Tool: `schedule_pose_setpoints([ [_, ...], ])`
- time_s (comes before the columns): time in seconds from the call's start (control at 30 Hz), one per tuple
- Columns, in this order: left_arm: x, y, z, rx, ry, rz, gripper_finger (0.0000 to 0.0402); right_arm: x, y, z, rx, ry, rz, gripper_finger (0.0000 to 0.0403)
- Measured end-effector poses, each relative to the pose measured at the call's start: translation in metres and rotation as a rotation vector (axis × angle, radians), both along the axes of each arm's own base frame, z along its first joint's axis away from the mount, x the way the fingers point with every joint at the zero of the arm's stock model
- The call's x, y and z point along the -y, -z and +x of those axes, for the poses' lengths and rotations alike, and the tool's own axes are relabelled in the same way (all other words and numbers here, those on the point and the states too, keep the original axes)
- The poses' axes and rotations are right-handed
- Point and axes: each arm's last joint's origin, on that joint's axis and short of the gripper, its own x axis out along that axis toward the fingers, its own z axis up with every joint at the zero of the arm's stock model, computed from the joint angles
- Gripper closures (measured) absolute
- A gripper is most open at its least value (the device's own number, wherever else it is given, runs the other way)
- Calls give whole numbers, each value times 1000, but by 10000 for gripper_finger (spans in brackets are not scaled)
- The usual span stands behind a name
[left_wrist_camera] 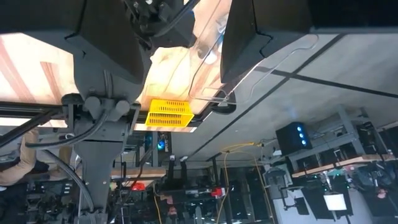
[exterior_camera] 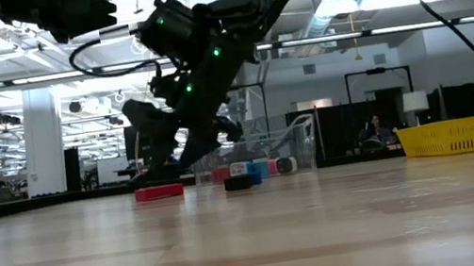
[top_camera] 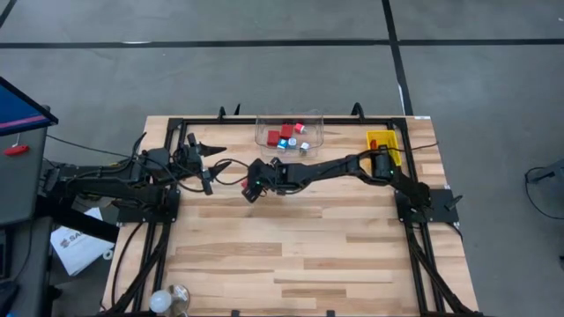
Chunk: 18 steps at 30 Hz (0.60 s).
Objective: Pick & Place Office items
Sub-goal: Put the red digital clock into the yellow bin
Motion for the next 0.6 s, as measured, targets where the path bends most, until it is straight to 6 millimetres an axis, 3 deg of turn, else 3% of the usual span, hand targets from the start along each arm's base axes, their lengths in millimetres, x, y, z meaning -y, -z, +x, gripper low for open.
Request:
schedule_pose_setpoints([
  [0.4, 0, -1, -1, 4, 0, -1, 192, 8, -6, 4, 49, -58, 33, 381],
  [0.6, 0, -1, -1, 6, 0, -4, 192, 6, -5, 3, 37, -77, 52, 399],
])
